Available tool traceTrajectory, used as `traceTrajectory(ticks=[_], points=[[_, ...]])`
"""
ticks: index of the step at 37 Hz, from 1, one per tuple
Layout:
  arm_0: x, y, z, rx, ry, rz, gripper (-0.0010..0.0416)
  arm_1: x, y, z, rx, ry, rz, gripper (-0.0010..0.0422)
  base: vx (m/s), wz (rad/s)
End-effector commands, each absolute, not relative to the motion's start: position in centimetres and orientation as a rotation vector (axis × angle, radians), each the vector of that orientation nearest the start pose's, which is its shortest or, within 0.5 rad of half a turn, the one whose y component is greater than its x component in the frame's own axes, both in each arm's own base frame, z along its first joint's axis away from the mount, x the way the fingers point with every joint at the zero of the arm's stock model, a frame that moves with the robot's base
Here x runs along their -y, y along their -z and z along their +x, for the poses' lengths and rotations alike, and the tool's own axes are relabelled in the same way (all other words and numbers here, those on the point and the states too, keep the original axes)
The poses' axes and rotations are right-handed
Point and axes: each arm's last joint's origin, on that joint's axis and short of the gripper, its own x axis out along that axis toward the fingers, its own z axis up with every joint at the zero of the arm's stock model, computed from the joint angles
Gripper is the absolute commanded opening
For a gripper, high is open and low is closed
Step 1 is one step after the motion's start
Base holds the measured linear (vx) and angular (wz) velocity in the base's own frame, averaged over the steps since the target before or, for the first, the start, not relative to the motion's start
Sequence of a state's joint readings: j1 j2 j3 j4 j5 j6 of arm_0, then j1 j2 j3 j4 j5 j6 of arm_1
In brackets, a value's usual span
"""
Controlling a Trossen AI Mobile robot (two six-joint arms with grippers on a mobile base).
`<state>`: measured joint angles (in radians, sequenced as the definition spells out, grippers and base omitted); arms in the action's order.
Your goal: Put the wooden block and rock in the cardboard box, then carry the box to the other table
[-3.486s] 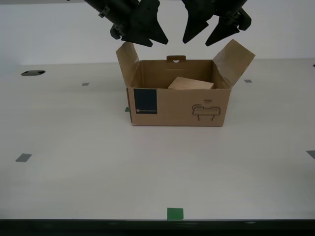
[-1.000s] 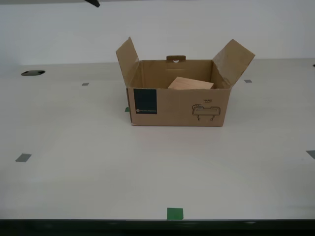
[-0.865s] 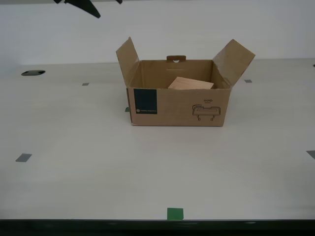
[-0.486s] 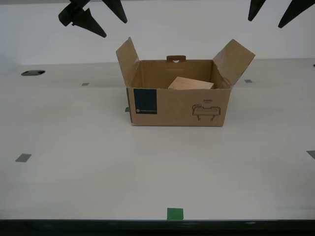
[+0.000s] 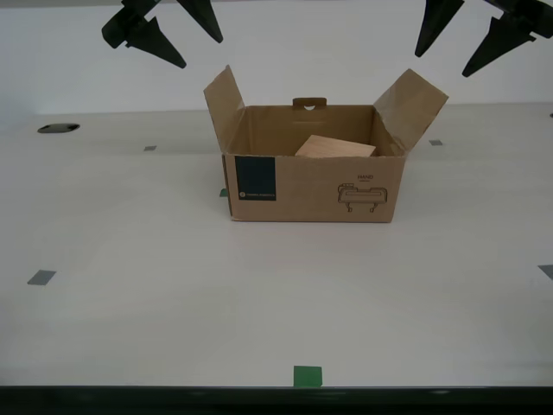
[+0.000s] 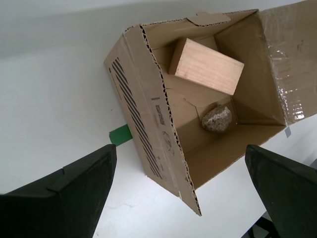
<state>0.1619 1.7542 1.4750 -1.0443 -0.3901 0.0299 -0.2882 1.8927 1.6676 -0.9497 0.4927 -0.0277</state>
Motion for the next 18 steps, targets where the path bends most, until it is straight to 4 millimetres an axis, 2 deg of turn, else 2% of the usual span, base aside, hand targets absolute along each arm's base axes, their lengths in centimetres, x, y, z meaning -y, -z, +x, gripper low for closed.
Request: traceTrajectory(ticks=[1, 12, 18], points=[[-6.7, -25.7, 33.9, -1.348, -0.452, 0.182, 0.0387, 12.5, -27.2, 37.2, -1.197, 0.677, -0.151, 0.0355, 0.0, 0.0], [-6.9, -23.1, 35.2, -1.392, -0.449, 0.189, 0.0387, 12.6, -27.3, 37.4, -1.177, 0.673, -0.16, 0.0355, 0.0, 0.0], [-7.2, -21.6, 35.9, -1.418, -0.504, 0.241, 0.0387, 12.6, -27.3, 37.5, -1.174, 0.674, -0.159, 0.0355, 0.0, 0.0]])
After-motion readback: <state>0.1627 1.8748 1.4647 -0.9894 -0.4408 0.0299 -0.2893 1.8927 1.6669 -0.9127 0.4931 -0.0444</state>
